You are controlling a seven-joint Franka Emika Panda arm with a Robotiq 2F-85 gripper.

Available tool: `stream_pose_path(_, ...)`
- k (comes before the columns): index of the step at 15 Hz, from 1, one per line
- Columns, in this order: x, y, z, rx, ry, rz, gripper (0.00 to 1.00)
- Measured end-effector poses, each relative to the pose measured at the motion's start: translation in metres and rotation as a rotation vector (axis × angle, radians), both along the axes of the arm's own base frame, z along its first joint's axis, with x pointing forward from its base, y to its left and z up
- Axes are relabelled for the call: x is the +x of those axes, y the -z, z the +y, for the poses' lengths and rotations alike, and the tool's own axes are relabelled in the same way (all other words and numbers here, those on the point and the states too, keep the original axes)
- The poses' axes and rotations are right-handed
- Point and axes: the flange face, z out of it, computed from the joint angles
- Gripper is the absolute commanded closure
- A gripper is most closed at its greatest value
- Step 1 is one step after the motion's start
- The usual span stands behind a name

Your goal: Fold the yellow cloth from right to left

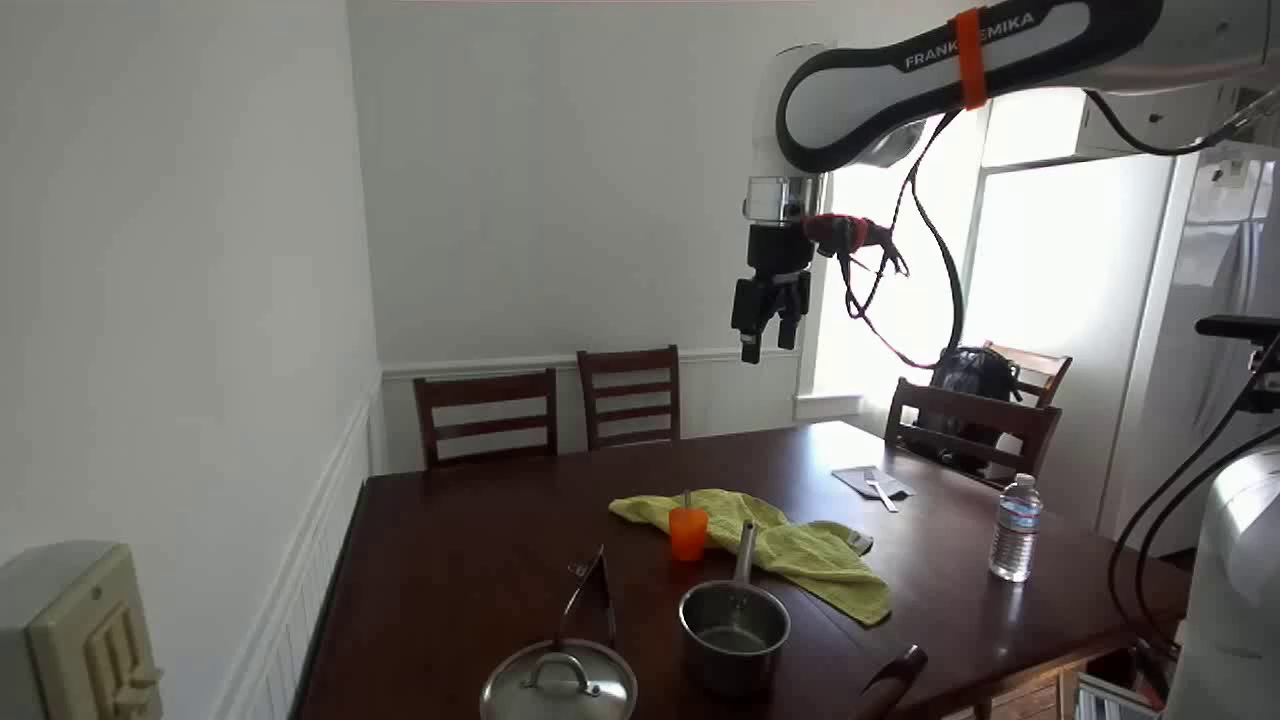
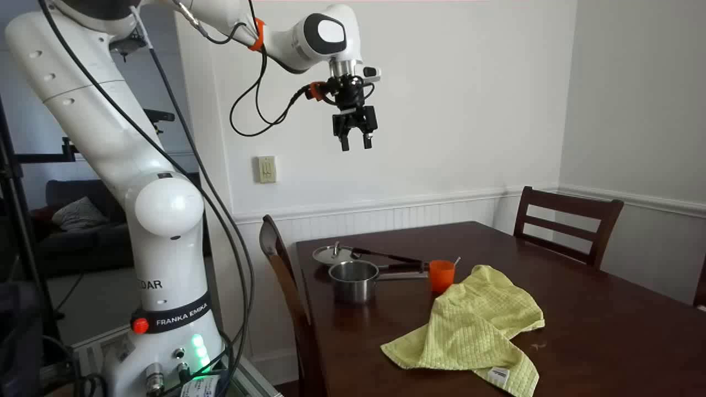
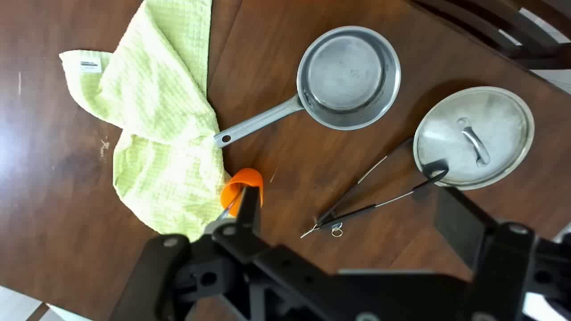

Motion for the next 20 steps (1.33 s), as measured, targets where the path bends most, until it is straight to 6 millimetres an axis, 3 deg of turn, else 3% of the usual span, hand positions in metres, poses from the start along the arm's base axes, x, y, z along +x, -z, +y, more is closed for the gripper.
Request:
stream_pose_path(7, 0.000, 0.001, 0.000, 0.001, 0.004, 0.002, 0.00)
stream_pose_path(9, -0.001, 0.011, -0.004, 0.007, 0.028, 0.029, 0.00)
stream_pose_path(11, -0.003, 0.038, -0.021, 0.024, 0.068, 0.085, 0.00)
stream_pose_path(16, -0.028, 0.145, -0.091, 0.112, 0.210, 0.287, 0.00)
stream_pose_path(18, -0.039, 0.171, -0.123, 0.142, 0.272, 0.330, 0.00)
stream_pose_path(20, -0.048, 0.185, -0.146, 0.166, 0.325, 0.354, 0.00)
